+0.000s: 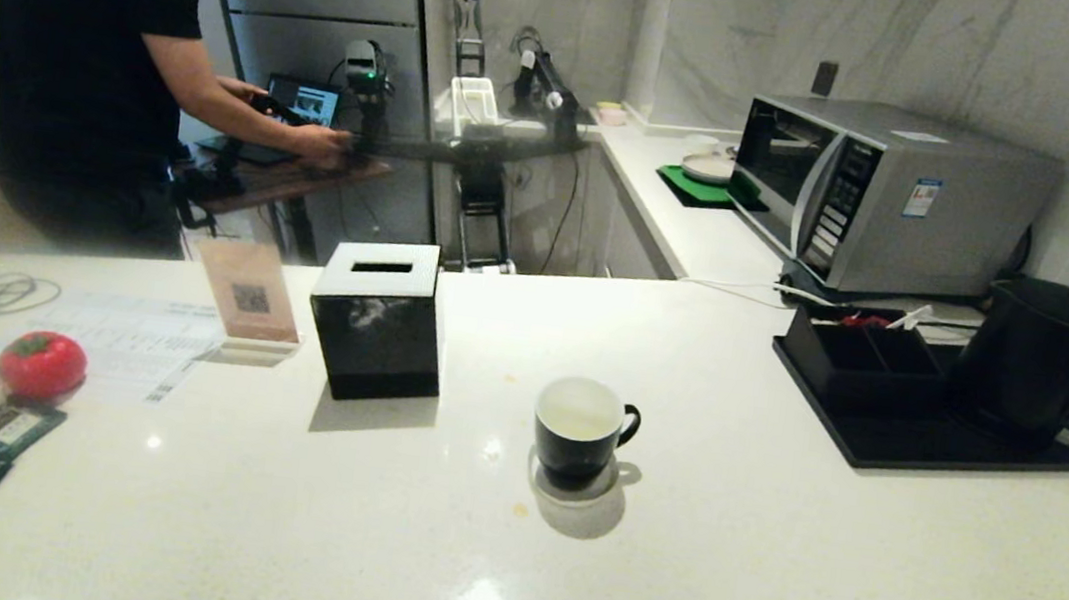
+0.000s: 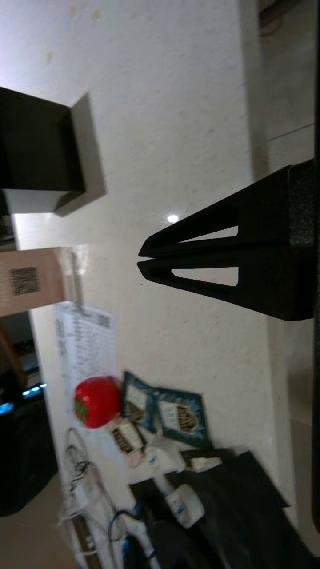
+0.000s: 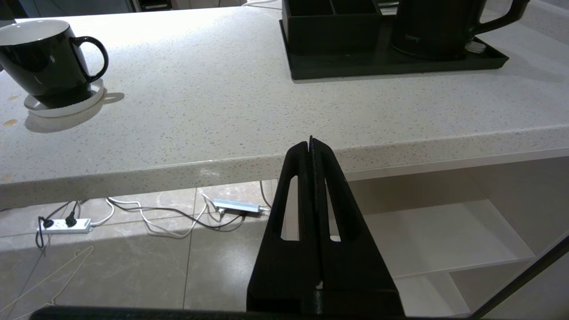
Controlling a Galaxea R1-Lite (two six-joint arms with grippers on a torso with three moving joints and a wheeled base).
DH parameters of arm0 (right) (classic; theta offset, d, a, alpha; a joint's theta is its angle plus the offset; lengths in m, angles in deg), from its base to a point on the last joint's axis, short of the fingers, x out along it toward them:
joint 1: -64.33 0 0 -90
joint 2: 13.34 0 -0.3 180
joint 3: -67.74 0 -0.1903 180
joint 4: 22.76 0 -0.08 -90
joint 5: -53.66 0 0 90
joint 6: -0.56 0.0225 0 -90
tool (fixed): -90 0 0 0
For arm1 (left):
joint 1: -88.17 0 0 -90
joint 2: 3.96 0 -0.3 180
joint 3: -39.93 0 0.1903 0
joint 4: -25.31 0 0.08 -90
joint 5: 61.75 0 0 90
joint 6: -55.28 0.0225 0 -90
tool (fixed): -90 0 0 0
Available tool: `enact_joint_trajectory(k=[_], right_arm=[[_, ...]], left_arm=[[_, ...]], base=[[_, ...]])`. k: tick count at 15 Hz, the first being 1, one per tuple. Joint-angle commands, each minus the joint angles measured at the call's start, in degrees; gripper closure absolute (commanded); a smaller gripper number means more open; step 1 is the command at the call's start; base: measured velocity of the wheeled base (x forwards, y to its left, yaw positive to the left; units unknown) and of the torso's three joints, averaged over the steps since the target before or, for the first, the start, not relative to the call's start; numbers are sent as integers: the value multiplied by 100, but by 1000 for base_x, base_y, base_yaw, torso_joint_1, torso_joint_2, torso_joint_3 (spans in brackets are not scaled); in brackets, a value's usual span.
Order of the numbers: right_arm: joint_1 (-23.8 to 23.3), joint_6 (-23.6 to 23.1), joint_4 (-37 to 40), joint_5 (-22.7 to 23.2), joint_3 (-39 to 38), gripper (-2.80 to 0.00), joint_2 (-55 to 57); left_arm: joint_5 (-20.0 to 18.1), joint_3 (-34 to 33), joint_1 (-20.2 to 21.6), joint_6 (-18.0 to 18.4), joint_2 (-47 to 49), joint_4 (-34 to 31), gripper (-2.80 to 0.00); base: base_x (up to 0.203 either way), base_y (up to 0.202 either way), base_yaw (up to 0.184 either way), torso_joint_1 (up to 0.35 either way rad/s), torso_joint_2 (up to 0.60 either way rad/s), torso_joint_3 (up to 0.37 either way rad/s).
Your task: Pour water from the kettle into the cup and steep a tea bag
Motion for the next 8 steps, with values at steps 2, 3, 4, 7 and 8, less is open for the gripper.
enact_joint_trajectory(k=[2, 3, 4, 7, 8], right_arm=[[1, 1, 2, -1, 0, 0, -2], [1, 1, 2, -1, 0, 0, 6], [1, 1, 2, -1, 0, 0, -2], [1, 1, 2, -1, 0, 0, -2], [1, 1, 2, -1, 0, 0, -2]], left_arm=[[106, -21, -10, 50, -68, -805, 0], [123, -21, -10, 174, -68, -995, 0], [104, -21, -10, 237, -65, -1021, 0], [83, -21, -45, 330, -74, -1027, 0], [93, -21, -146, 322, -74, -1027, 0]], base=[[0, 0, 0, 0, 0, 0], [0, 0, 0, 0, 0, 0], [0, 0, 0, 0, 0, 0], [0, 0, 0, 0, 0, 0], [0, 0, 0, 0, 0, 0]])
